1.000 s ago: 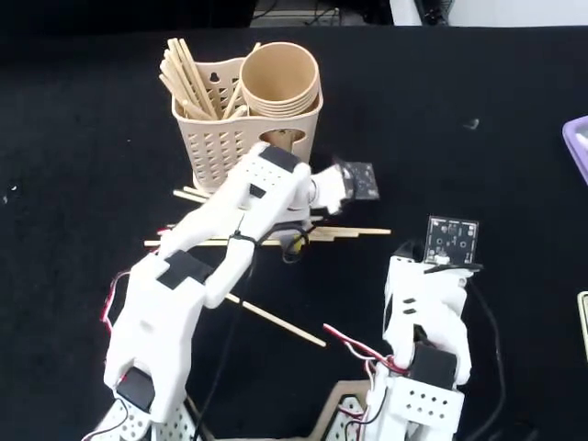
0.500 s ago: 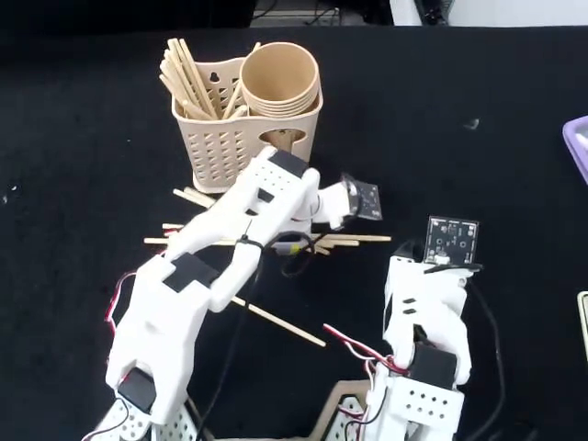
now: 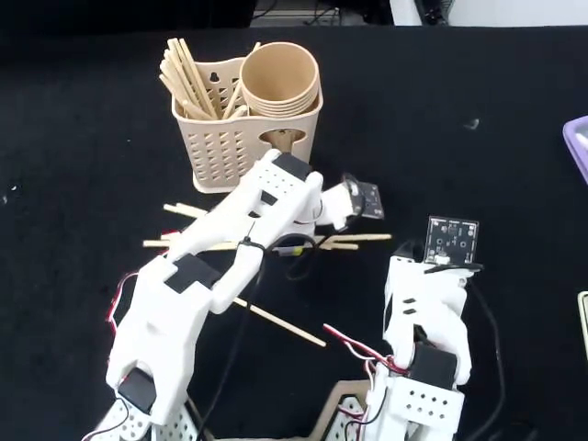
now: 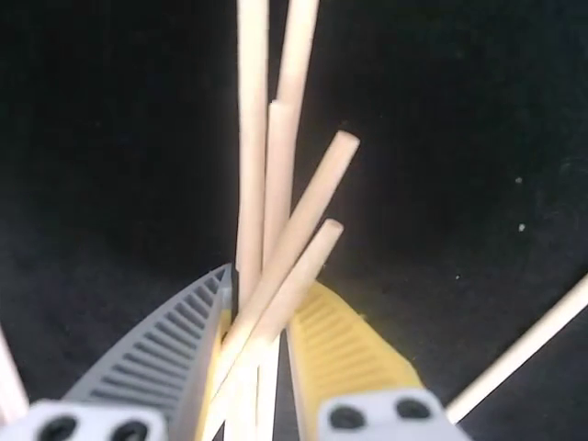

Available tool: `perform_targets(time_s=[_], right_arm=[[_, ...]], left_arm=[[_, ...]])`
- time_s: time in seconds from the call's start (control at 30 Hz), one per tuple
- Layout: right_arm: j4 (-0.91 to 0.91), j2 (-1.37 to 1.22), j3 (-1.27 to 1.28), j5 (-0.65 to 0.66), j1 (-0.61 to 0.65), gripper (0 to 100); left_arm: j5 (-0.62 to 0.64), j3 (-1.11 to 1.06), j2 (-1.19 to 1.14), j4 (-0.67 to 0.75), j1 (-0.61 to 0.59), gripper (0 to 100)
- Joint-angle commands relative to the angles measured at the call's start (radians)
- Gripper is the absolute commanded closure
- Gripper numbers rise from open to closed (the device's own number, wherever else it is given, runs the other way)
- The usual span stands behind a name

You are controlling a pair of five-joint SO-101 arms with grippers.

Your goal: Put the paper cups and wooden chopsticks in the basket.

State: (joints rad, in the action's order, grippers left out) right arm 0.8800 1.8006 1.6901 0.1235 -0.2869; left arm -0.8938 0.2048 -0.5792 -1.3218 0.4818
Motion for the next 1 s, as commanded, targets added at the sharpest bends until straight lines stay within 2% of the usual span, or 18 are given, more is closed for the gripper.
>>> perform_targets(time_s=[0.0,0.17,0.47,0.53,0.63,0.67,0.83,0.97], right_arm=[[-0.002,0.074,-0.004,-0.008,-0.015,95.6],[-0.002,0.074,-0.004,-0.008,-0.015,95.6],[-0.002,0.074,-0.004,-0.008,-0.015,95.6],[-0.002,0.074,-0.004,-0.008,-0.015,95.6],[-0.002,0.074,-0.004,-0.008,-0.015,95.6],[-0.002,0.074,-0.004,-0.008,-0.015,95.6],[-0.002,0.074,-0.004,-0.008,-0.014,95.6],[-0.002,0.074,-0.004,-0.008,-0.012,95.6]], left_arm=[[0.098,0.025,0.057,-0.057,-0.008,97],[0.137,0.016,0.141,-0.143,-0.005,97],[0.155,-0.047,0.146,-0.146,-0.024,96],[0.155,-0.062,0.158,-0.149,-0.022,89],[0.152,-0.028,0.16,-0.253,-0.024,78],[0.152,-0.01,0.16,-0.284,-0.025,77],[0.152,0.051,0.158,-0.319,-0.074,82],[0.152,0.056,0.147,-0.315,-0.124,83]])
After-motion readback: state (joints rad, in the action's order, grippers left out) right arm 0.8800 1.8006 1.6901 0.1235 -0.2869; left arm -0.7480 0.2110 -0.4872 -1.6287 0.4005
